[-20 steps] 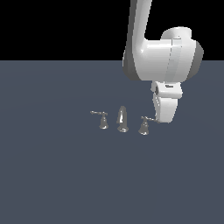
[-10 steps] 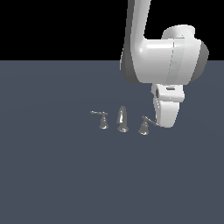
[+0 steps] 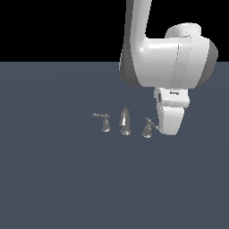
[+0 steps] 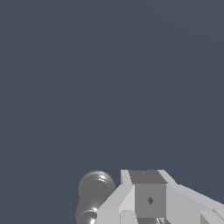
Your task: Turn on the faucet by rotating a designated handle.
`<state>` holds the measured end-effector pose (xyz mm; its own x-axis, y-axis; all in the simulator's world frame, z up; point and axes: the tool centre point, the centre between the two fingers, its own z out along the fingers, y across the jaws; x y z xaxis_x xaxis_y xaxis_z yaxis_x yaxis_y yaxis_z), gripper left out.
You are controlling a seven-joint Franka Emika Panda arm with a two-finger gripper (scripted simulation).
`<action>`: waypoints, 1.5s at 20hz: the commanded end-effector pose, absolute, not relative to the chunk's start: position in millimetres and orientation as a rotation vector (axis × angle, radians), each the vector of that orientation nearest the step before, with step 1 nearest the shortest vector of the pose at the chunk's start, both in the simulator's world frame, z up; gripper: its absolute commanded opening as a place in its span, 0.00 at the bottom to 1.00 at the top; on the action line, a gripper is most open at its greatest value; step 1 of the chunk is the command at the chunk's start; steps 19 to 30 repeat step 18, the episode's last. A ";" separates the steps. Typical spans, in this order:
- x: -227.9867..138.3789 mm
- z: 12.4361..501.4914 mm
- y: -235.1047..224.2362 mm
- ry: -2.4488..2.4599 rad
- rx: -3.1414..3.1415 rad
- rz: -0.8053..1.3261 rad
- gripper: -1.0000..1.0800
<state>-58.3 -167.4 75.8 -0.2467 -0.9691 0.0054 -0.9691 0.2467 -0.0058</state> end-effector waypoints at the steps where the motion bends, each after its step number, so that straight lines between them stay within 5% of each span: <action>1: -60.1 76.2 -146.9 -2.464 1.950 0.004 0.00; 6: -65.8 76.6 -127.9 -2.461 1.953 0.001 0.00; 7: -70.1 75.9 -152.6 -2.493 1.902 0.008 0.00; 17: -43.0 76.6 -88.6 -2.461 1.952 0.000 0.00; 30: -43.0 76.6 -88.6 -2.461 1.952 0.000 0.00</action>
